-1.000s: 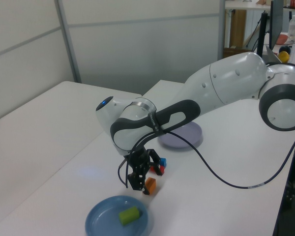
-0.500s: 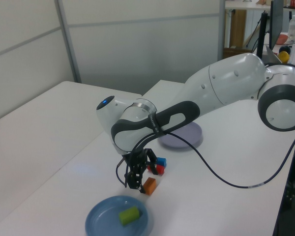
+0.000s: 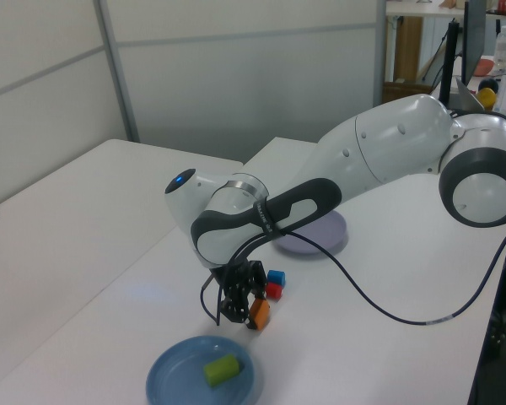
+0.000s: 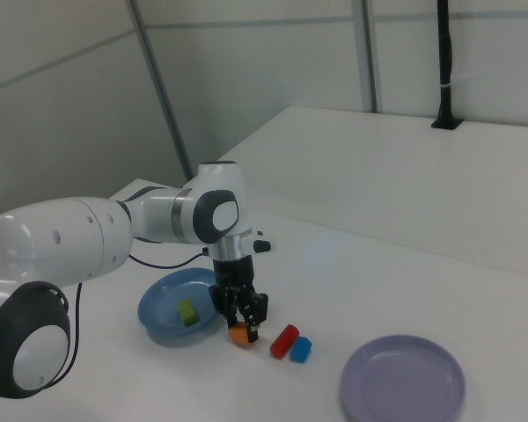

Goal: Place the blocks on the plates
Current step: 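Raise the gripper, move to the orange block and grasp it, then carry the orange block onto the blue plate and open the gripper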

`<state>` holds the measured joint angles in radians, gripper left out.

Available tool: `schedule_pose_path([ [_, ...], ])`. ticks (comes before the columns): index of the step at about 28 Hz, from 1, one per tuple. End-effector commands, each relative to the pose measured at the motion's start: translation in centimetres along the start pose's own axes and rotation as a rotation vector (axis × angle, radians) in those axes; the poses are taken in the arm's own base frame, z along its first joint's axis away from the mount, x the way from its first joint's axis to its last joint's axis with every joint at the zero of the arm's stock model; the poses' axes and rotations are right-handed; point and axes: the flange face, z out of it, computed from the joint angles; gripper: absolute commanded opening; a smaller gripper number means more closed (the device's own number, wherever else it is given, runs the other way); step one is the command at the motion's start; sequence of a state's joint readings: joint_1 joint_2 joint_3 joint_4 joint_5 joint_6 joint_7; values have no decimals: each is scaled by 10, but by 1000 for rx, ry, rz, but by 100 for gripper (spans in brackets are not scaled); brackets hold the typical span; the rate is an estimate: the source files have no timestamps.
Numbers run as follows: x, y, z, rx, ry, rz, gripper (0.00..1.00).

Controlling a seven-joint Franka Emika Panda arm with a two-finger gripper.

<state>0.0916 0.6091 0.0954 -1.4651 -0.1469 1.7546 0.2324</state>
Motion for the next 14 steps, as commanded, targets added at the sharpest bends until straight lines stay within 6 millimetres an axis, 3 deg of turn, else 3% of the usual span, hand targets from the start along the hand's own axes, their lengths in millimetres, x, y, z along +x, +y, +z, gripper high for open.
schedule_pose_path([
  [1,1,4,-5,1,26,-20,0],
  [10,-8,3,-78,28,151,-6,0],
  [14,-13,-18,-97,43,184,-32,0],
])
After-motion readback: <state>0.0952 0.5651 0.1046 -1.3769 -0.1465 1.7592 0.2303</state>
